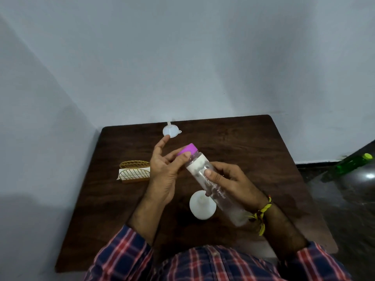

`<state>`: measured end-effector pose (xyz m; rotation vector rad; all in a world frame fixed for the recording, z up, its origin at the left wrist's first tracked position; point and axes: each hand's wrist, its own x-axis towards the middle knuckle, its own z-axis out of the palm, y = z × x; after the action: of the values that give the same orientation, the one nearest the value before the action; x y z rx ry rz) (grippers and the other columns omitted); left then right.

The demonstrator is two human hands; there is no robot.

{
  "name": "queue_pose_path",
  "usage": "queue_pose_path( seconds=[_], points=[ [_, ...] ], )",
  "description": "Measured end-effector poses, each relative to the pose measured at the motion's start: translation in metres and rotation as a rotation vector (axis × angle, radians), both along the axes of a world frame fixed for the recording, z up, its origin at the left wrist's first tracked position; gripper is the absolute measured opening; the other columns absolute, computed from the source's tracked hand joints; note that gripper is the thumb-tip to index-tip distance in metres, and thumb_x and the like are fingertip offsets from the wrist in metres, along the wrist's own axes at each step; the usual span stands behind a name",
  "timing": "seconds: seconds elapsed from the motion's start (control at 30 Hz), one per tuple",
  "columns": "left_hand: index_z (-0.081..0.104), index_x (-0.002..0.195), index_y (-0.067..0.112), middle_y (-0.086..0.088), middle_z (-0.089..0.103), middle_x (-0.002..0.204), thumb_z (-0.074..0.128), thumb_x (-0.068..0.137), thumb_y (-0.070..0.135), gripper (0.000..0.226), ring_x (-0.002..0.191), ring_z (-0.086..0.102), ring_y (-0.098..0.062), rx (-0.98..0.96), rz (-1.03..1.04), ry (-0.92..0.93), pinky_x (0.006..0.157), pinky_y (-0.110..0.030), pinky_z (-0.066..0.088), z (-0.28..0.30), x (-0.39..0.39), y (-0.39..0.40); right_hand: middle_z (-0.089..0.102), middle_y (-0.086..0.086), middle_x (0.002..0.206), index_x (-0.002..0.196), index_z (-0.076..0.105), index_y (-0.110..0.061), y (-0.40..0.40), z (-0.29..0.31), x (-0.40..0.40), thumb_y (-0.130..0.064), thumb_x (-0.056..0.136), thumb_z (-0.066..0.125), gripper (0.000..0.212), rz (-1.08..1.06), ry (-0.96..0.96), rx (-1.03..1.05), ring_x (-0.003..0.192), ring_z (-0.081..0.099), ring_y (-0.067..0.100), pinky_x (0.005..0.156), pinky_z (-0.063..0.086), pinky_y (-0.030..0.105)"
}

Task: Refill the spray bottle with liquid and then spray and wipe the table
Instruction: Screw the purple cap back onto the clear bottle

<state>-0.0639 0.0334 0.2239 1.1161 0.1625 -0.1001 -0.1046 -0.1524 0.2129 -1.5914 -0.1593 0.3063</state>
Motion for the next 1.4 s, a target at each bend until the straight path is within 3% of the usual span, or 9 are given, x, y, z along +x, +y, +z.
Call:
queue_pose_path(
  seconds=[0.27, 0.53, 0.63, 0.73, 0.87, 0.97, 1.1, 1.23, 1.4],
  points=[
    [0.043, 0.141, 0.018, -0.008, 0.072, 0.084, 0.066, 0.079, 0.007, 0.067, 0.079, 0.069, -0.013, -0.225, -0.005, 0.003, 0.068, -0.027, 0.057, -0.002, -0.007, 0.011, 0.062, 0.032, 0.077, 0.103, 0.067, 0.001, 0.02, 0.001, 0.004, -0.038, 0.098, 0.056, 0.041, 0.05, 0.203, 0.255, 0.065, 0.063, 0.034, 0.06, 0.054, 0.037],
    [0.044, 0.141, 0.014, -0.005, 0.073, 0.094, 0.056, 0.09, 0.006, 0.053, 0.084, 0.07, -0.012, -0.311, -0.007, 0.0, 0.064, -0.025, 0.057, 0.0, -0.002, 0.03, 0.058, 0.029, 0.085, 0.101, 0.063, 0.005, 0.042, 0.007, 0.013, -0.046, 0.088, 0.069, 0.053, 0.101, 0.284, 0.361, 0.055, 0.063, 0.03, 0.052, 0.054, 0.035],
    [0.048, 0.137, 0.02, 0.004, 0.073, 0.09, 0.057, 0.094, 0.015, 0.044, 0.084, 0.069, -0.008, -0.195, 0.053, 0.011, 0.067, -0.026, 0.056, -0.011, -0.002, 0.033, 0.061, 0.028, 0.087, 0.11, 0.057, 0.011, 0.06, 0.0, 0.005, -0.036, 0.095, 0.062, 0.049, -0.028, 0.288, 0.323, 0.06, 0.065, 0.027, 0.053, 0.056, 0.032],
    [0.049, 0.133, 0.023, 0.001, 0.074, 0.097, 0.061, 0.094, 0.028, 0.042, 0.092, 0.07, -0.017, 0.034, 0.145, 0.101, 0.072, -0.031, 0.057, -0.04, -0.006, 0.042, 0.072, 0.011, 0.095, 0.115, 0.065, -0.006, 0.074, -0.012, 0.001, -0.028, 0.097, 0.062, 0.028, -0.16, 0.107, 0.028, 0.082, 0.069, 0.017, 0.073, 0.056, 0.03],
    [0.056, 0.118, 0.021, -0.006, 0.068, 0.101, 0.067, 0.091, 0.018, 0.029, 0.096, 0.068, -0.028, 0.342, 0.424, 0.332, 0.071, -0.036, 0.058, -0.101, -0.016, 0.074, 0.076, 0.006, 0.099, 0.114, 0.067, -0.014, 0.086, -0.013, 0.007, -0.027, 0.093, 0.07, 0.024, -0.282, 0.074, -0.074, 0.089, 0.073, 0.018, 0.081, 0.061, 0.037],
    [0.048, 0.132, 0.015, -0.009, 0.059, 0.126, 0.079, 0.079, 0.015, 0.062, 0.114, 0.06, -0.026, 0.667, 0.493, 0.606, 0.088, -0.037, 0.054, -0.138, -0.017, 0.109, 0.076, 0.002, 0.094, 0.11, 0.068, -0.014, 0.098, -0.008, 0.018, -0.029, 0.088, 0.076, 0.027, -0.339, -0.017, -0.15, 0.085, 0.073, 0.015, 0.079, 0.061, 0.036],
    [0.009, 0.154, 0.009, -0.019, 0.012, 0.16, 0.091, 0.061, 0.029, 0.126, 0.147, 0.015, -0.035, 1.06, 0.113, 0.89, 0.117, -0.049, 0.026, -0.161, -0.003, 0.154, 0.074, -0.003, 0.093, 0.11, 0.067, -0.019, 0.124, 0.0, 0.042, -0.031, 0.083, 0.081, 0.032, -0.37, -0.115, -0.239, 0.083, 0.072, 0.01, 0.075, 0.06, 0.027],
    [-0.026, 0.147, 0.003, -0.023, -0.026, 0.156, 0.094, 0.043, 0.051, 0.166, 0.146, -0.018, -0.04, 1.168, -0.23, 1.019, 0.119, -0.056, 0.003, -0.167, 0.009, 0.165, 0.071, -0.015, 0.088, 0.103, 0.066, -0.028, 0.157, 0.004, 0.083, -0.035, 0.079, 0.084, 0.03, -0.374, -0.178, -0.306, 0.083, 0.07, 0.002, 0.076, 0.059, 0.022],
    [-0.03, 0.145, 0.004, -0.023, -0.034, 0.152, 0.096, 0.04, 0.049, 0.17, 0.143, -0.025, -0.042, 1.129, -0.256, 1.059, 0.115, -0.061, -0.004, -0.172, 0.016, 0.165, 0.074, -0.004, 0.096, 0.11, 0.07, -0.013, 0.2, -0.025, 0.154, -0.033, 0.074, 0.087, 0.045, -0.394, -0.183, -0.39, 0.087, 0.07, 0.012, 0.083, 0.06, 0.035]
  ],
)
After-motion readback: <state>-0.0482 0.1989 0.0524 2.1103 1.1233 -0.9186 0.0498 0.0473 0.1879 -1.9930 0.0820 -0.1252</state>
